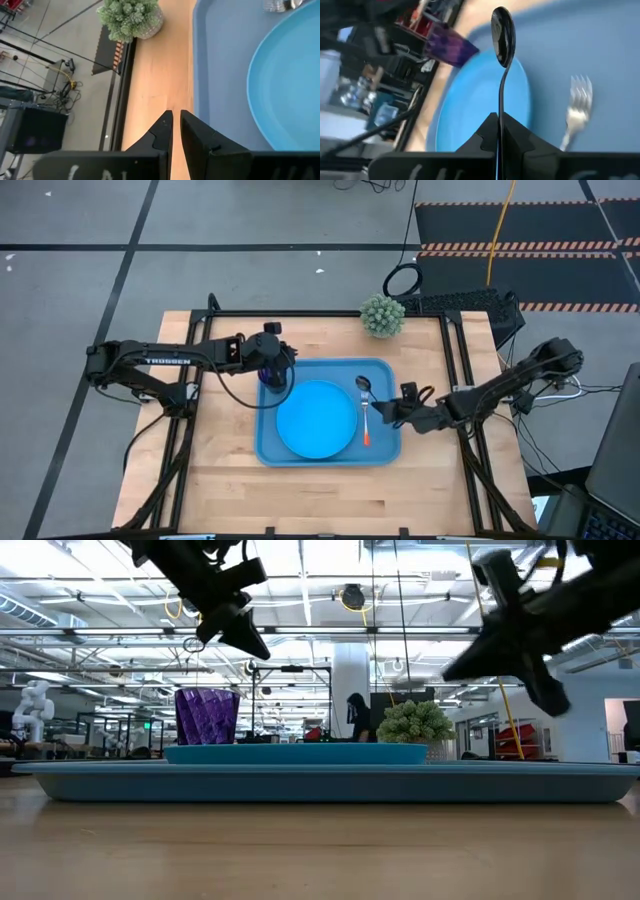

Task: Pick and place plate/cup/fork/spoon on tray
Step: Adjust the black spoon

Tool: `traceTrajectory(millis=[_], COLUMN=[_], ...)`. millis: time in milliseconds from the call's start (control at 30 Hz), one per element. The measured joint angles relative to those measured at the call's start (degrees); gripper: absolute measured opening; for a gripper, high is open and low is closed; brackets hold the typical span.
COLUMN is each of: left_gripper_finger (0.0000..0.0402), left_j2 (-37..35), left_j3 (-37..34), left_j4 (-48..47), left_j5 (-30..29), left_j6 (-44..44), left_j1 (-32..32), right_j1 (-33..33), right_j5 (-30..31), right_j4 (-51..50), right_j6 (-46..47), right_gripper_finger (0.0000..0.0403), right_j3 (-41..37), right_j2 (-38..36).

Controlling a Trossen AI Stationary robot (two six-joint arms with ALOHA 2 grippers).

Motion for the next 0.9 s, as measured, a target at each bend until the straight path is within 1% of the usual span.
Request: traceTrajectory(millis=[100,200,333,467,600,667,733,900], left_gripper_finger=[0.0037,0.0037,0.0037,0.0037,0.0037,0.0037,0.0037,0.0037], left_j2=[0.00,0.00,0.00,0.02,0.02,0.02,0.04,0.04], left_j3=[0.00,0.00,0.00,0.00,0.00,0.00,0.00,0.00], left_j4=[0.85,1.38,4.90,8.91,12.55,13.83,15.45,19.38], left_j5=[0.68,1.10,5.26,10.65,12.53,12.82,12.87,12.87], left_j6=[-0.75,-1.02,-1.26,-1.07,-0.14,0.12,0.26,0.40], left_j1=[0.42,1.23,3.54,6.09,8.36,9.59,10.96,14.73], right_j1=[2.15,4.34,6.72,9.44,12.67,13.08,12.24,10.62], right_j5=[1.09,2.35,4.71,7.53,10.50,10.20,11.16,15.02], right_j4=[-0.07,-0.71,-2.93,-10.98,-24.97,-28.62,-29.08,-30.80], right_j6=[9.96,17.34,24.37,31.82,42.74,43.53,43.62,42.99], right_gripper_finger=[0.0000,0.0000,0.0000,0.0000,0.0000,0.0000,0.0000,0.0000], right_j3=[-1.17,-1.04,1.80,7.44,15.08,18.02,20.22,21.67], right_j2=[0.75,3.20,8.05,13.29,17.99,19.63,21.01,22.45])
